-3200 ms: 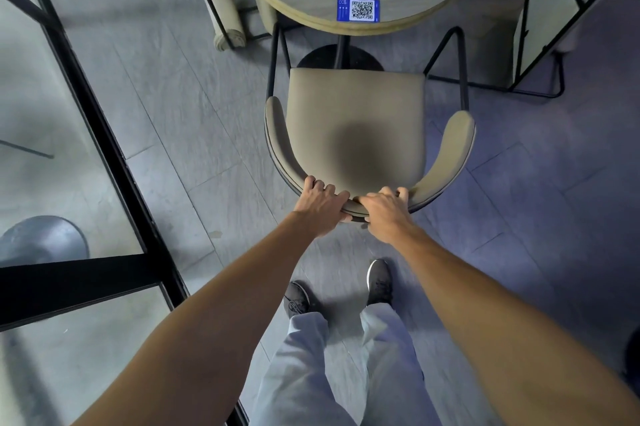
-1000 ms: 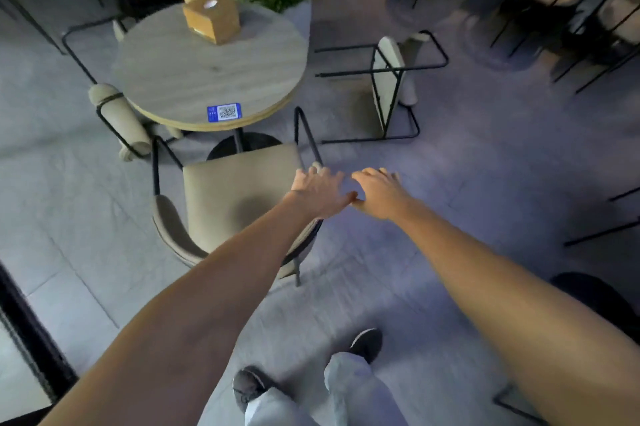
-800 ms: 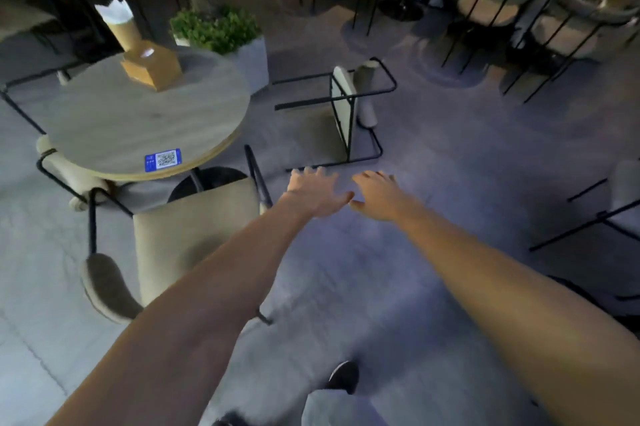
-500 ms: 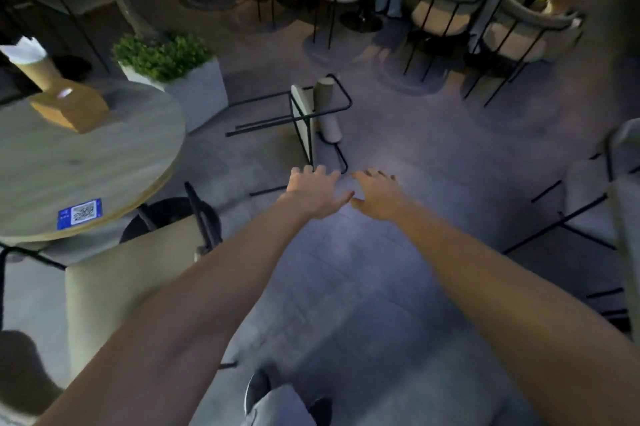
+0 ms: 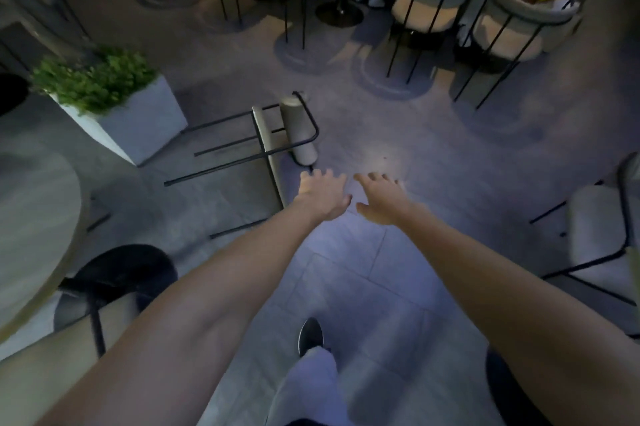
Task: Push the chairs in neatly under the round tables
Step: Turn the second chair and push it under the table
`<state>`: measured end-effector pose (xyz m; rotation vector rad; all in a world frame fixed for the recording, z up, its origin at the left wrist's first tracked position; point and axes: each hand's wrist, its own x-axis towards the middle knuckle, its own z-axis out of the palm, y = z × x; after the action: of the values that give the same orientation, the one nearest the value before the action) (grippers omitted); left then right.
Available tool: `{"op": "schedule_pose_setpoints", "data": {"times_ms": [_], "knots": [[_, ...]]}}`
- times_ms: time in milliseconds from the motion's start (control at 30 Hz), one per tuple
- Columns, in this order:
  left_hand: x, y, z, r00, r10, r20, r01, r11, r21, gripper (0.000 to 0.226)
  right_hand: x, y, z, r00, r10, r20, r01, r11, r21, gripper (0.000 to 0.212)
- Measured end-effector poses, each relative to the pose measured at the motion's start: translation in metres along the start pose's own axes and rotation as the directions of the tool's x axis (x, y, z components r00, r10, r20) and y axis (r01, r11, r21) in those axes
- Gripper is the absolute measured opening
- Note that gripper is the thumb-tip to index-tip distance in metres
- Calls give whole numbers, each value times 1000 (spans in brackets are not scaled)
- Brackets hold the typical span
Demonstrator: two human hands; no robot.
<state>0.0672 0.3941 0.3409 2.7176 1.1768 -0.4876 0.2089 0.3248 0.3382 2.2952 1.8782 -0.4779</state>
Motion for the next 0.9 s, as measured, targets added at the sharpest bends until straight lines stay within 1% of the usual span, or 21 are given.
{"op": "schedule_pose_setpoints", "data": {"times_ms": [100,200,367,467,667,767,900], "knots": [[70,-3,-34,1000,-17,-3,17,1000,-11,53,59,35,-39,1000,6,-17,-5,1000,9,66],[139,-1,-63,999,-35,-13,35,999,-8,54,113,73,-69,999,-32,-29,33,999,2,64],[263,8,-100,997,-72,6,71,995,67,56,220,148,-99,997,-76,-4,76,996,-43,66],[341,15,-123,991,-130,-1,130,988,78,54,290,196,-115,993,-120,0,119,989,-87,66],[459,18,-158,959,-283,-25,283,959,7,51,416,264,-158,962,-269,55,275,947,-168,67],[502,7,-162,929,-370,12,370,929,-28,53,473,277,-178,932,-350,96,362,911,-195,66],[555,-24,-156,874,-481,76,485,872,-64,51,556,275,-190,879,-458,134,477,847,-235,62]]}}
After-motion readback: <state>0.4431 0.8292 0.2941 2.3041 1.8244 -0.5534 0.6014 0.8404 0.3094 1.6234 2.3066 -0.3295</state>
